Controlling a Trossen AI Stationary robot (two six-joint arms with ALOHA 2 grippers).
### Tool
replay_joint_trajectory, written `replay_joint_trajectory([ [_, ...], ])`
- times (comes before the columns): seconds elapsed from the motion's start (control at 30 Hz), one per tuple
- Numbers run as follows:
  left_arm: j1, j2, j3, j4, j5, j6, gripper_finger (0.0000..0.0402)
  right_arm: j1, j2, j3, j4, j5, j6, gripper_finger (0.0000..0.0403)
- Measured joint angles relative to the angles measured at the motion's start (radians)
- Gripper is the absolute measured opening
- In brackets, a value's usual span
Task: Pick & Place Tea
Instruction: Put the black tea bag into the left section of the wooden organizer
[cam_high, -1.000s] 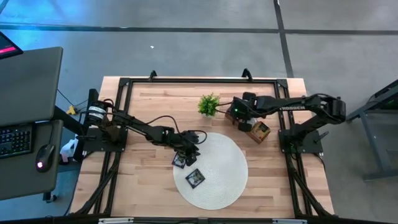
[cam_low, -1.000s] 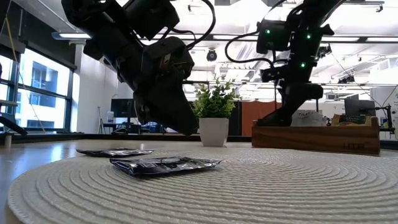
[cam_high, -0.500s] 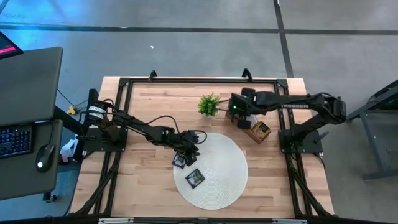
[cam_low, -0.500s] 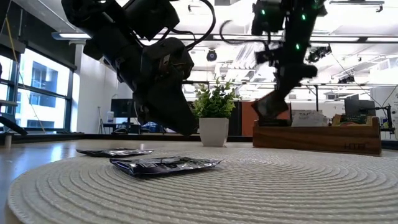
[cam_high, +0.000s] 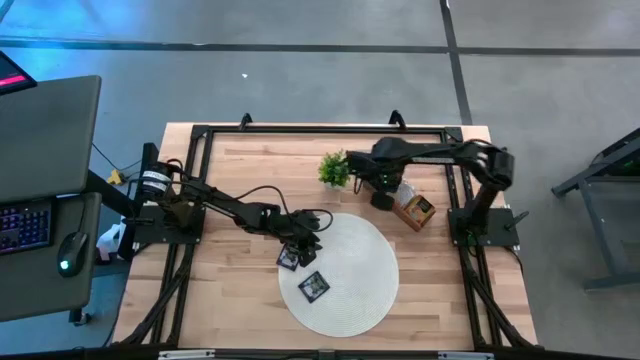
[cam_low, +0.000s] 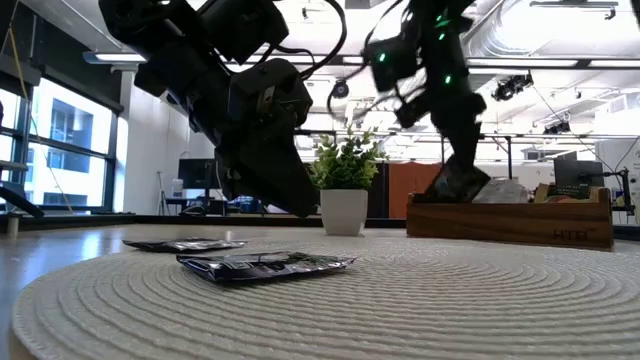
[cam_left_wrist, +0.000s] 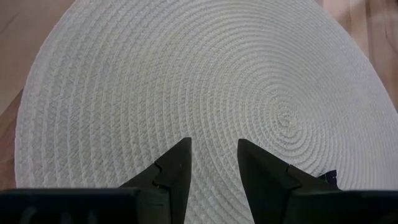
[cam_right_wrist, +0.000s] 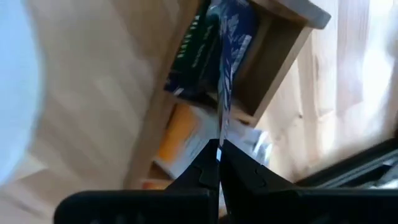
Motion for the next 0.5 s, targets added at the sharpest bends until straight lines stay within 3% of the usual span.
replay_joint_trajectory([
  [0.27,0.000,0.000,0.000,-0.001,0.009,0.000,0.0129,0.000,0.089,0.045,-0.004,0.075,-0.051,0.0005],
  [0.5,0.000,0.000,0.000,-0.001,0.009,0.000,0.0129,-0.010,0.089,0.058,0.011,0.076,-0.046,0.0051],
])
